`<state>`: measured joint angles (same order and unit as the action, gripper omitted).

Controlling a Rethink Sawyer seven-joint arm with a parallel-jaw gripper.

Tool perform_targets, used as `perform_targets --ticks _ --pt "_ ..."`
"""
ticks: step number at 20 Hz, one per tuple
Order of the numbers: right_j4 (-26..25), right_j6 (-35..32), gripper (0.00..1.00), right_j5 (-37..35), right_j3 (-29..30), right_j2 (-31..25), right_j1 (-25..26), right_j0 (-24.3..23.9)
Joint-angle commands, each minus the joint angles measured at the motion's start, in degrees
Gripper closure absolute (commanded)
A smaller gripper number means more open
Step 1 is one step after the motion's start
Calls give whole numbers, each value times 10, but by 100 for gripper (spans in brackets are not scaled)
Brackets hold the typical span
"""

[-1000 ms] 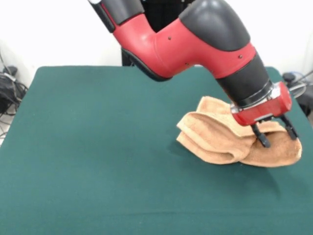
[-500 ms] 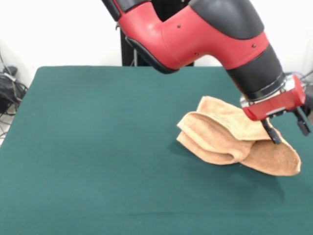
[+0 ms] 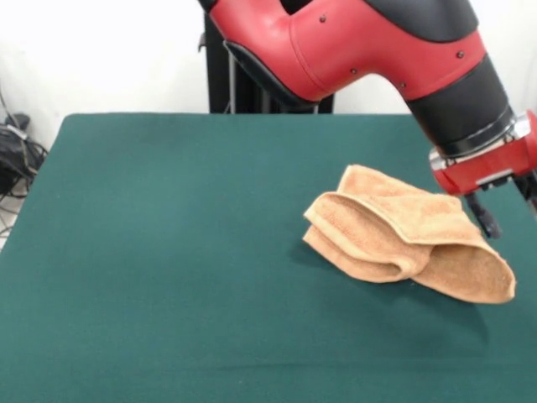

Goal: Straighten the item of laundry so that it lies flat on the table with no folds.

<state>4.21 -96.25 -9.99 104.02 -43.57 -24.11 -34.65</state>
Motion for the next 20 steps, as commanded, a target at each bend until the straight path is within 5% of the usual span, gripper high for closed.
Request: perform_targets --ticks 1,20 --pt "36 -112 0 -52 18 42 -1 19" --pt "55 -136 0 -74 -27 227 -60 134"
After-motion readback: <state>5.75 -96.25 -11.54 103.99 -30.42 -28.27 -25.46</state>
